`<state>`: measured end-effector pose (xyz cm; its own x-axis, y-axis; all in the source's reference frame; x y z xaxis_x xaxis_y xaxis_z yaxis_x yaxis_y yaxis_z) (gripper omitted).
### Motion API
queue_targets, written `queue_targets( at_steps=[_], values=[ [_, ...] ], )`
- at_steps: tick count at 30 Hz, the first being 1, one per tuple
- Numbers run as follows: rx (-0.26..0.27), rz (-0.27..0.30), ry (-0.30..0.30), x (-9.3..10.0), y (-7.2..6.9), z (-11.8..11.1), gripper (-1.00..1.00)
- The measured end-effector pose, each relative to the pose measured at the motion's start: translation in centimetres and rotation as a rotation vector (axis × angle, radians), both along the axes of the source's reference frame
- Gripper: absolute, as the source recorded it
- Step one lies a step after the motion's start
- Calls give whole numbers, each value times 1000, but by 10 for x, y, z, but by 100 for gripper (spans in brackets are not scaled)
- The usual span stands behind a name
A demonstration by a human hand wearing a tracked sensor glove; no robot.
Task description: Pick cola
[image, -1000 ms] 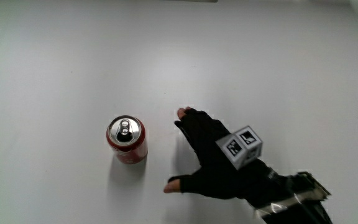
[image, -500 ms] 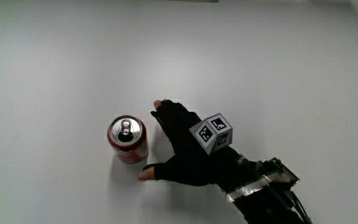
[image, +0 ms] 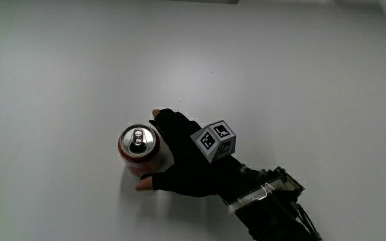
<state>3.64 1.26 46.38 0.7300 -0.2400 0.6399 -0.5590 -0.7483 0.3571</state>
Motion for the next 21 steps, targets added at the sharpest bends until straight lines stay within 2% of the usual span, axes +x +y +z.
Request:
queue_targets(
  at_steps=[5,6,12,17,21],
  values=[
    [42,59,-40,1,2,7,33],
    [61,56,-64,1,2,3,39],
    [86,101,-129,1,4,-7,72],
    [98,109,-131,3,4,-7,100],
    [122,105,-134,4,2,-15,100]
  ],
)
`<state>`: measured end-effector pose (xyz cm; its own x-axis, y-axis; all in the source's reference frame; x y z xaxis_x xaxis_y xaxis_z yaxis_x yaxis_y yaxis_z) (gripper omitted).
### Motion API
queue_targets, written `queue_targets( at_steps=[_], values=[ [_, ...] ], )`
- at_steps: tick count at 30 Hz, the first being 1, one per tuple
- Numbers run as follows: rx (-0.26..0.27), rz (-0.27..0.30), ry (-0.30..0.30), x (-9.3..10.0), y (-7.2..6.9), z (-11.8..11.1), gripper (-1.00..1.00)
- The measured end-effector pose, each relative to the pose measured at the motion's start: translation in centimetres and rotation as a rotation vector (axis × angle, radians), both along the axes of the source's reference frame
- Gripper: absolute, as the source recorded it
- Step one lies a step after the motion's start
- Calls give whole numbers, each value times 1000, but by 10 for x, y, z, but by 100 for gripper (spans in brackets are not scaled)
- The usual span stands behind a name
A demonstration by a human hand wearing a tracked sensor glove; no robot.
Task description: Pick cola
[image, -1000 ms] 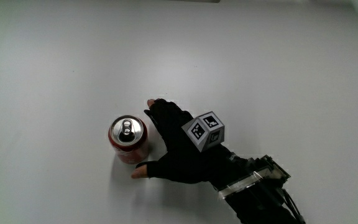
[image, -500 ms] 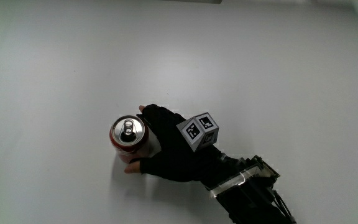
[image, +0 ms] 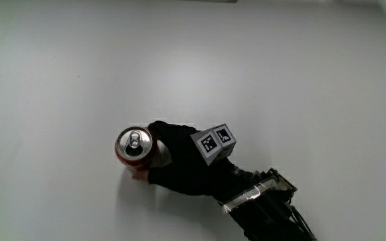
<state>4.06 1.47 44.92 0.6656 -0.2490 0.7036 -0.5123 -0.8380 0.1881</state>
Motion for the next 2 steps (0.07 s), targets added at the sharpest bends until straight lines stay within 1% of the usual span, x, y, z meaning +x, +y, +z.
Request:
queue_targets(
  at_steps=[2],
  values=[
    [2,-1,1,2,-1,-1,100]
  ],
)
